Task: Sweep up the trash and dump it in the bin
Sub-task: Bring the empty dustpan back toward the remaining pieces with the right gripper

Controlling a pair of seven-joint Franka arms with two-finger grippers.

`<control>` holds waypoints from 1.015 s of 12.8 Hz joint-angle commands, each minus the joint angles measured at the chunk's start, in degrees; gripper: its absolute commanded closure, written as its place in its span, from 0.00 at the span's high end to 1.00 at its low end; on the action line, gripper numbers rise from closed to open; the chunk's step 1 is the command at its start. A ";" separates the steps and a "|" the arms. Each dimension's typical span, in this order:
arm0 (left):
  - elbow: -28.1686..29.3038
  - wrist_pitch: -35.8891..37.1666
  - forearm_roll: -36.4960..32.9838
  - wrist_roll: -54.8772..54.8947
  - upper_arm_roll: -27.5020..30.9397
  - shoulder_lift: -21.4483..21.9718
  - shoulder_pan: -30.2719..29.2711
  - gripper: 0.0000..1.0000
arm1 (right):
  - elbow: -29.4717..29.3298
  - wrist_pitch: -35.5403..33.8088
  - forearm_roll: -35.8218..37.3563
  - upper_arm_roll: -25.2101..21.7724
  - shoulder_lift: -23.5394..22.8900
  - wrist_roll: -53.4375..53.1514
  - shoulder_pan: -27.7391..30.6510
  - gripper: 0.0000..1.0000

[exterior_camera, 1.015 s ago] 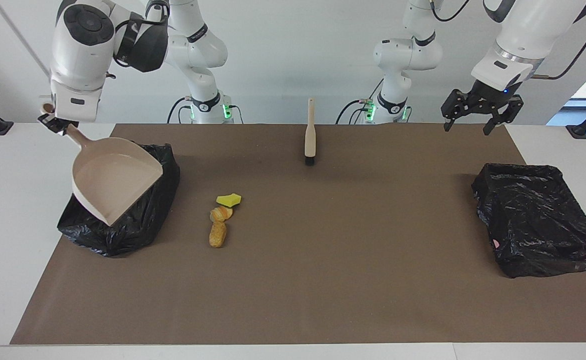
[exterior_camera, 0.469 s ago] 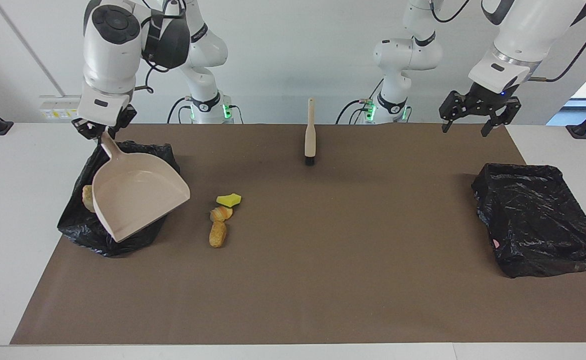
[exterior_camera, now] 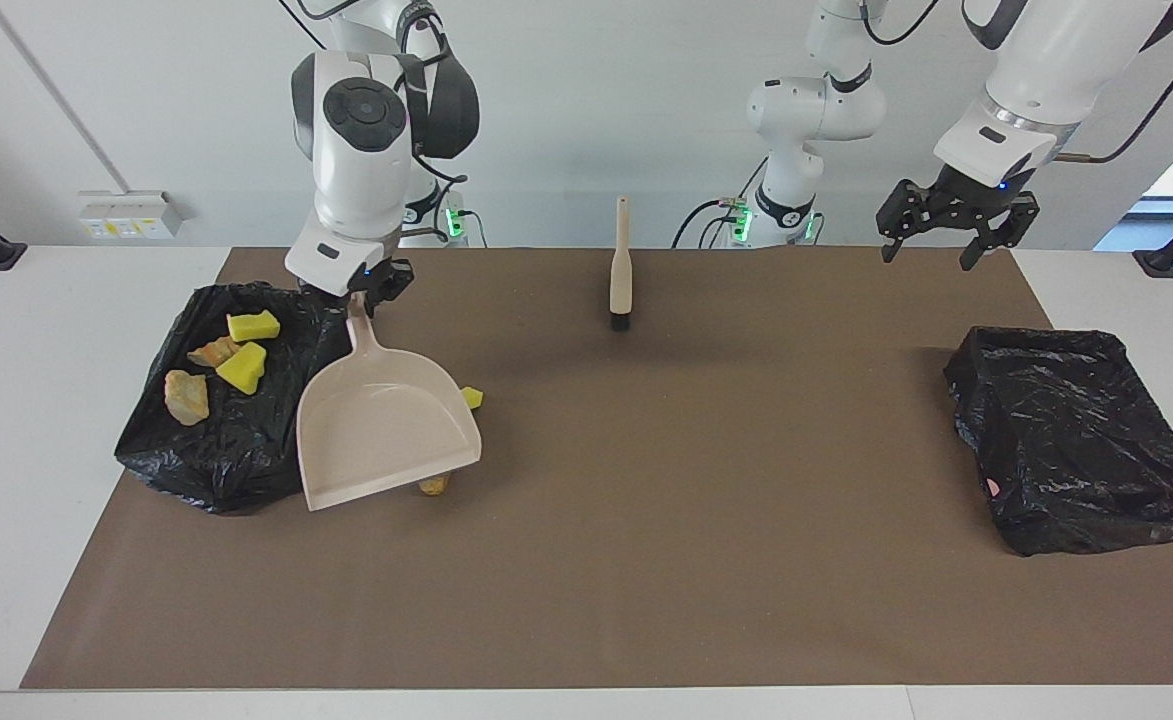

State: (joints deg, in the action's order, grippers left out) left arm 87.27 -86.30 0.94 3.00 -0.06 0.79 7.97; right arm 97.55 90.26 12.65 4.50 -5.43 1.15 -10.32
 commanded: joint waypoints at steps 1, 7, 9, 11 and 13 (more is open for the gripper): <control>-1.23 1.75 -0.94 0.51 -0.12 -0.09 0.20 1.00 | -2.71 1.40 -7.09 -0.19 -3.26 -9.03 -2.40 0.00; -1.23 1.57 -0.94 0.51 -0.12 -0.09 0.20 1.00 | -4.12 9.05 -17.73 -0.19 -8.62 -21.59 -8.82 0.00; -1.23 1.57 -0.94 0.51 -0.12 -0.09 0.20 1.00 | -4.38 13.69 -21.16 -0.19 -10.65 -27.84 -10.50 0.00; -1.14 1.48 -0.94 0.51 -0.12 -0.09 0.29 1.00 | -7.10 14.33 -21.70 -0.19 -14.15 -31.62 -13.83 0.00; -1.05 1.48 -0.94 0.51 -0.12 -0.09 0.29 1.00 | -9.91 15.91 -21.79 -0.19 -17.32 -36.90 -15.86 0.00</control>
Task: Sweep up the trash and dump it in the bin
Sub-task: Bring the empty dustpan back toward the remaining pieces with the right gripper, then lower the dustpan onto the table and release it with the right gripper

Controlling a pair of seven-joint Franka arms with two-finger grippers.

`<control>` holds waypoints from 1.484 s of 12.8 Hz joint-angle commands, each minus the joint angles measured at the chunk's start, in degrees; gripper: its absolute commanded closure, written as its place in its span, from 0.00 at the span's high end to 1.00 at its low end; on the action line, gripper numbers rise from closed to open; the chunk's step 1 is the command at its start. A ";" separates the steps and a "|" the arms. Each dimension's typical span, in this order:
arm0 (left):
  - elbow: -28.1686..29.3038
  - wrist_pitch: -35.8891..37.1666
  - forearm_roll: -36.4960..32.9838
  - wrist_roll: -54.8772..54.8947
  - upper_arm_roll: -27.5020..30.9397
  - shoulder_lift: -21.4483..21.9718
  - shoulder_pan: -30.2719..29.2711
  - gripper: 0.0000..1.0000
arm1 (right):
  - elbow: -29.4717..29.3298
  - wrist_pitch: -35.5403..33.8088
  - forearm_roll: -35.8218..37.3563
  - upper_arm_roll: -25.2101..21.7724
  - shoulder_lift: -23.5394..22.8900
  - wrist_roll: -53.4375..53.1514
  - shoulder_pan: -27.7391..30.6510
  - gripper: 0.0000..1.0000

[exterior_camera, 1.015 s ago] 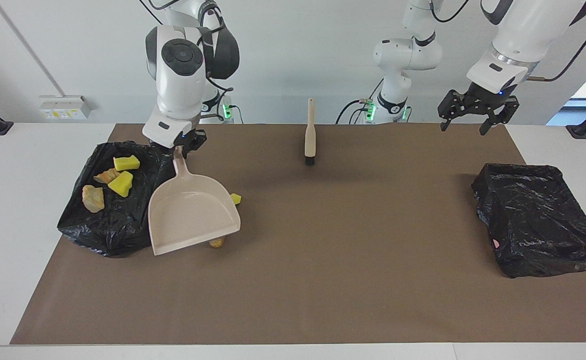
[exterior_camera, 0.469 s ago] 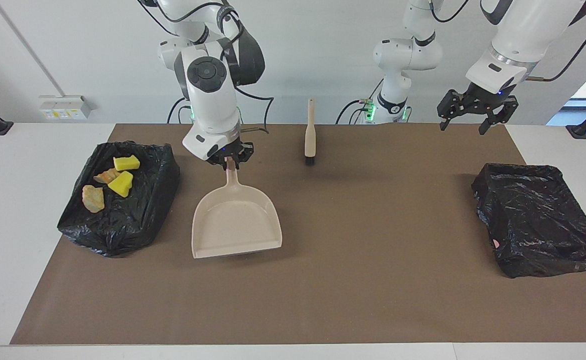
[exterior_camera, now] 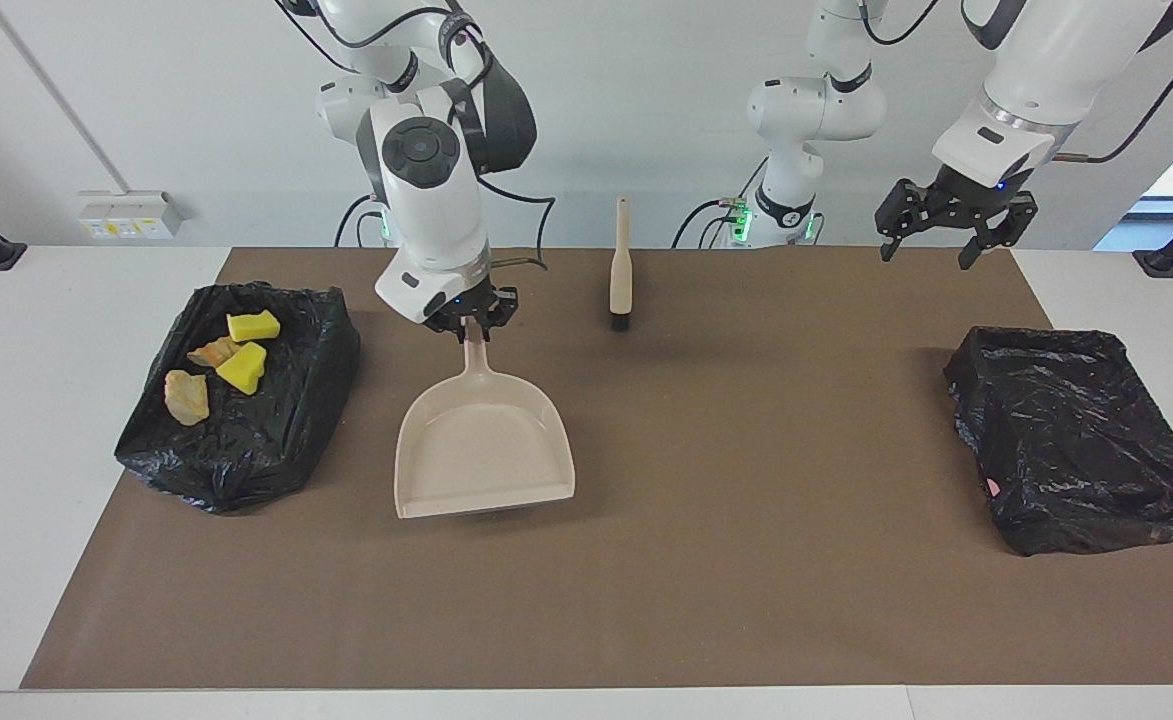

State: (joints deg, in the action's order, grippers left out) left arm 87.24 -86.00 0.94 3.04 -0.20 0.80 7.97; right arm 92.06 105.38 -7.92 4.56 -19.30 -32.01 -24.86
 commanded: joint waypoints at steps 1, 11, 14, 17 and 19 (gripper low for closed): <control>-1.02 1.19 -0.94 0.57 0.03 -0.09 0.29 1.00 | -6.09 1.58 -1.13 -0.25 -5.47 -5.85 -2.72 0.00; -0.76 1.19 -0.85 0.57 0.03 0.00 0.38 1.00 | -8.04 12.21 -1.21 -0.25 -11.64 -7.19 -5.37 0.00; -0.76 1.10 -0.85 0.65 0.03 0.00 0.29 1.00 | -6.46 16.17 -1.39 -0.25 -11.64 -6.58 -5.64 0.23; -0.76 1.10 -0.85 0.65 0.03 0.00 0.29 1.00 | -5.76 16.18 -1.57 -0.16 -11.64 -4.99 -5.55 0.34; -0.76 1.02 -0.85 0.65 0.03 0.00 0.29 1.00 | -5.06 16.26 -1.66 -0.16 -11.56 -4.90 -5.55 0.36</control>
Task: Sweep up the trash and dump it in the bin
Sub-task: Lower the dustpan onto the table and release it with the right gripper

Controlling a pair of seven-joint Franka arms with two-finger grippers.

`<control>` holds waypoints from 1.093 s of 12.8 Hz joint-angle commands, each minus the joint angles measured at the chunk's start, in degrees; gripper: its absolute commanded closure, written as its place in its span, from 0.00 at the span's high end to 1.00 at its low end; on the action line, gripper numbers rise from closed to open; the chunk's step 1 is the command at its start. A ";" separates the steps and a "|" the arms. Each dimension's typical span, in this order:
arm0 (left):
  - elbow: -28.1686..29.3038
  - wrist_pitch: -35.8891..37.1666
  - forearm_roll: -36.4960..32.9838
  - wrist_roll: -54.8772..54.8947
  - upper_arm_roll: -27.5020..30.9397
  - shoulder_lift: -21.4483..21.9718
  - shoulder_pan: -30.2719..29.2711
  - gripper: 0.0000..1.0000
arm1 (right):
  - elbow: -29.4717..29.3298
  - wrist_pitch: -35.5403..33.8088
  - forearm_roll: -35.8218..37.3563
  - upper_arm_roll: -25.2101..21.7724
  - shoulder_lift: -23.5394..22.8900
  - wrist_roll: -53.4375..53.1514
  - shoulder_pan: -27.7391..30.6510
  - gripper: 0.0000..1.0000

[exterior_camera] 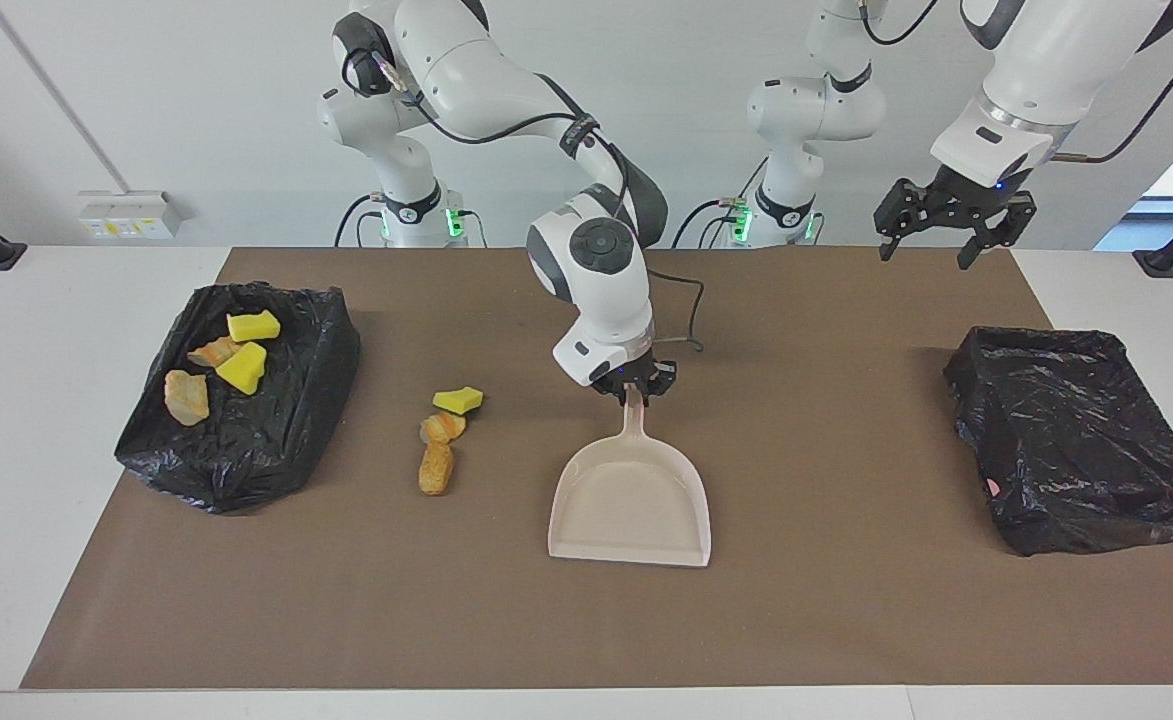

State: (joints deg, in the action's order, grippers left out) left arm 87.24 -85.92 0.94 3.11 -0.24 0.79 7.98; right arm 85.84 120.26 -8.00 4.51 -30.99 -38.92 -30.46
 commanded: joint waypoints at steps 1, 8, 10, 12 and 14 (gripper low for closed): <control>-0.76 0.93 -0.85 0.58 0.07 0.00 0.28 1.00 | 1.17 1.38 -1.50 -0.12 0.14 2.01 0.05 0.41; -0.76 1.10 -0.85 0.58 0.07 0.00 0.19 1.00 | 0.91 0.06 -1.67 -0.12 3.12 1.74 1.09 1.00; -0.76 1.19 -0.85 0.58 0.07 0.00 0.19 1.00 | 1.09 -2.39 -1.76 -0.12 6.02 1.92 3.55 1.00; -0.76 1.37 -0.85 0.40 0.07 0.00 0.28 1.00 | 1.17 -5.81 -1.58 -0.12 8.39 2.01 6.28 1.00; -0.76 1.46 -0.85 -0.12 0.15 0.17 0.28 1.00 | 1.26 -10.64 -1.67 -0.12 11.46 2.01 7.07 1.00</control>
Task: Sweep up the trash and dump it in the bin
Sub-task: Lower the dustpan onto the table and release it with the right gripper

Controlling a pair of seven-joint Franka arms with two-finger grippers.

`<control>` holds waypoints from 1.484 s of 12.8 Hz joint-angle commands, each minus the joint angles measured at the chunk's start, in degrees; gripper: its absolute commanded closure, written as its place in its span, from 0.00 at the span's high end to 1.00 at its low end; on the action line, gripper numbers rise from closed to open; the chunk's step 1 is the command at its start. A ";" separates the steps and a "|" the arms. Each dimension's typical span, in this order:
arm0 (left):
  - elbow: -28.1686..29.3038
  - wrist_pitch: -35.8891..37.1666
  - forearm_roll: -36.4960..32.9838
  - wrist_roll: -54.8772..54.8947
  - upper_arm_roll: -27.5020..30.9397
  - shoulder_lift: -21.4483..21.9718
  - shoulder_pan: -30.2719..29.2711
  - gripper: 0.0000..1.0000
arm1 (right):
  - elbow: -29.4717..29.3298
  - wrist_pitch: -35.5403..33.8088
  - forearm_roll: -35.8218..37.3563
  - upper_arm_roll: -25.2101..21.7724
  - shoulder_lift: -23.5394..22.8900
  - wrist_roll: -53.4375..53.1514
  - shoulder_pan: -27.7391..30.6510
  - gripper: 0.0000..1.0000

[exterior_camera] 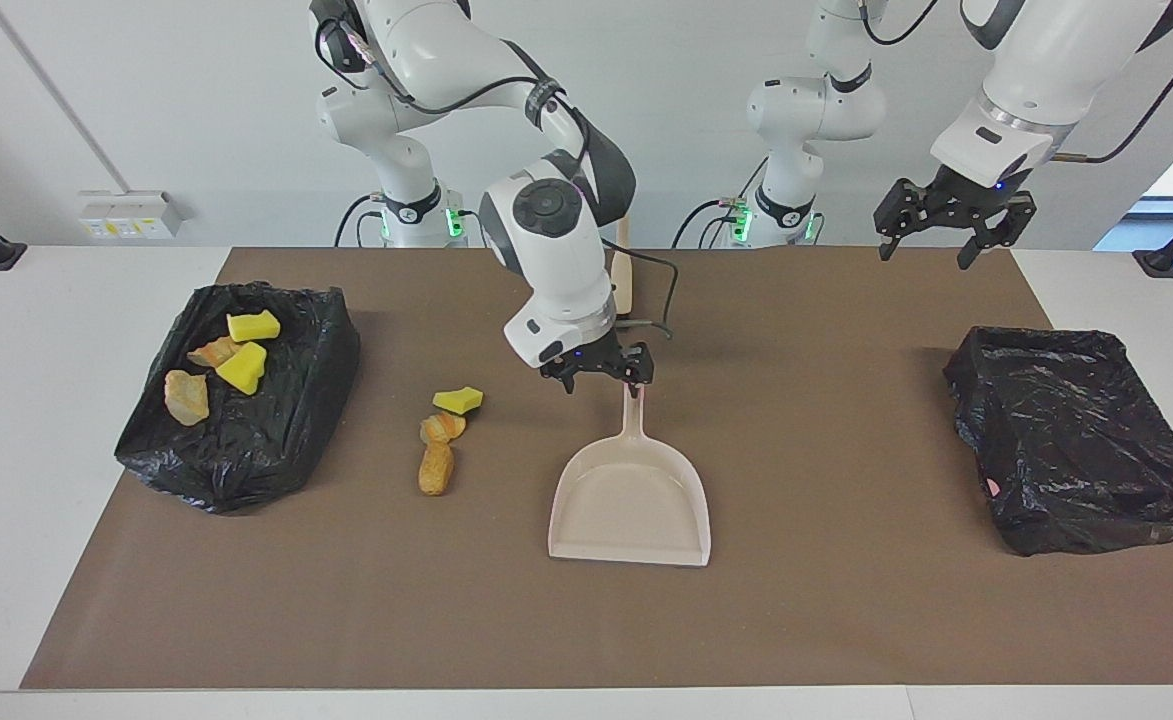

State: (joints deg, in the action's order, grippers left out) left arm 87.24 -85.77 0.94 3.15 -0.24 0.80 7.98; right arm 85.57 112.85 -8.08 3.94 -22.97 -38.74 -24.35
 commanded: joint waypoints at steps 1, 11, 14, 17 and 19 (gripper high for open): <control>-0.85 1.13 -0.85 -0.25 0.15 0.61 0.02 1.00 | 1.53 -6.04 -1.59 0.46 4.76 1.74 1.40 1.00; -0.76 1.04 -0.85 -0.25 0.68 1.23 -0.42 1.00 | 33.30 -5.21 -9.58 0.54 27.07 -9.06 -11.05 1.00; -0.41 0.16 -0.85 -0.16 0.50 1.23 0.19 1.00 | 41.15 -0.63 -12.75 0.63 31.66 -11.96 -15.89 1.00; 1.60 -0.80 -0.85 -0.07 -0.64 1.23 2.72 1.00 | 45.55 4.74 -13.19 0.63 31.75 -16.28 -20.38 1.00; 4.76 -4.30 -0.85 -0.33 -0.82 1.14 6.59 1.00 | 48.97 7.10 -15.47 0.63 33.06 -16.37 -22.57 1.00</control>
State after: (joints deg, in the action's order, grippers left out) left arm 88.46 -86.62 0.95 3.15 -1.28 1.43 11.02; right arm 130.20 116.91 -21.20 4.77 7.38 -54.49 -45.70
